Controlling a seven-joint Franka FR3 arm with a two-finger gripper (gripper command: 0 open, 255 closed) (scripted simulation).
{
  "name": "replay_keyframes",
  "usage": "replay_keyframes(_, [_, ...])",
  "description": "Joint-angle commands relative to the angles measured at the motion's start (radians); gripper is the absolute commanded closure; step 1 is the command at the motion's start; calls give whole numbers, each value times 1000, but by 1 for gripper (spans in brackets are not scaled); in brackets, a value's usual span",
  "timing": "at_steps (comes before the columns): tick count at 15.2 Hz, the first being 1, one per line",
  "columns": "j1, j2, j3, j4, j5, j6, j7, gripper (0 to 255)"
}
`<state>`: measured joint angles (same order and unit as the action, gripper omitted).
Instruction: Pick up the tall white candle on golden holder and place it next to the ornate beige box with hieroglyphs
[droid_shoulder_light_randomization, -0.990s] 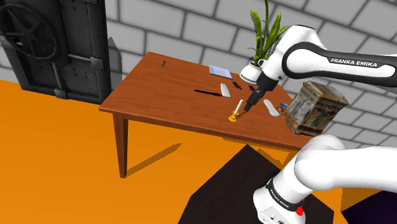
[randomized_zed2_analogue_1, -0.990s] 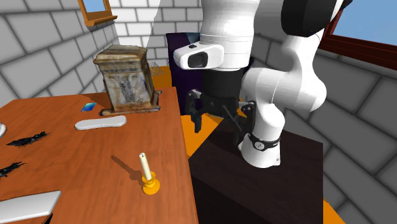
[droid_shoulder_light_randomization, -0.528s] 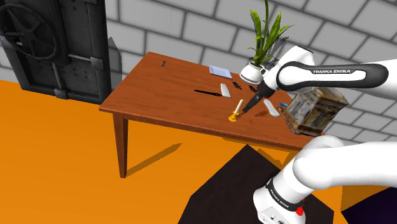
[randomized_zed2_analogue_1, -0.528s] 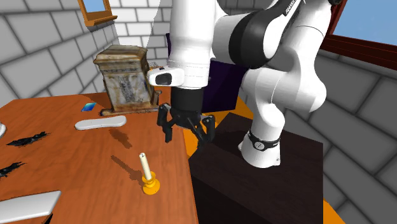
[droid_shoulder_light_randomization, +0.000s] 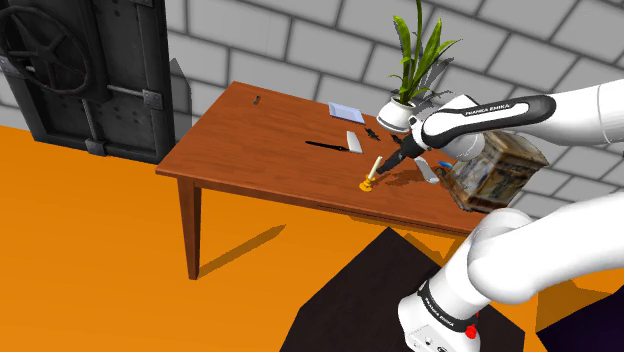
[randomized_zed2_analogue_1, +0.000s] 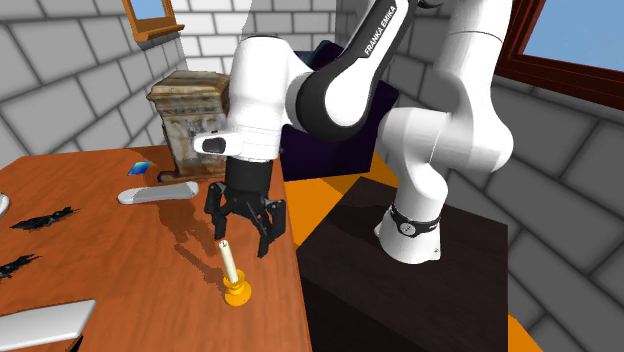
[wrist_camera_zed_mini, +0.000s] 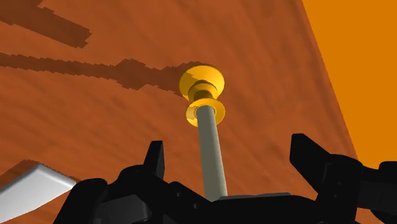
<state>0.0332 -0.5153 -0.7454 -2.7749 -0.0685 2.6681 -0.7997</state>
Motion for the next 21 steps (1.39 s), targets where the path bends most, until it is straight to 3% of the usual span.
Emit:
replay_keyframes(1, [44,34,-53,8,29,45,-44,0])
replay_keyframes(6, [158,115,-140,10,101,133,-95,0])
replay_keyframes(7, [205,140,-177,12,131,160,-117,0])
replay_keyframes(15, [205,139,-177,12,130,159,-116,0])
replay_keyframes(16, [205,139,-177,12,130,159,-116,255])
replay_keyframes(21, [205,139,-177,13,130,159,-116,255])
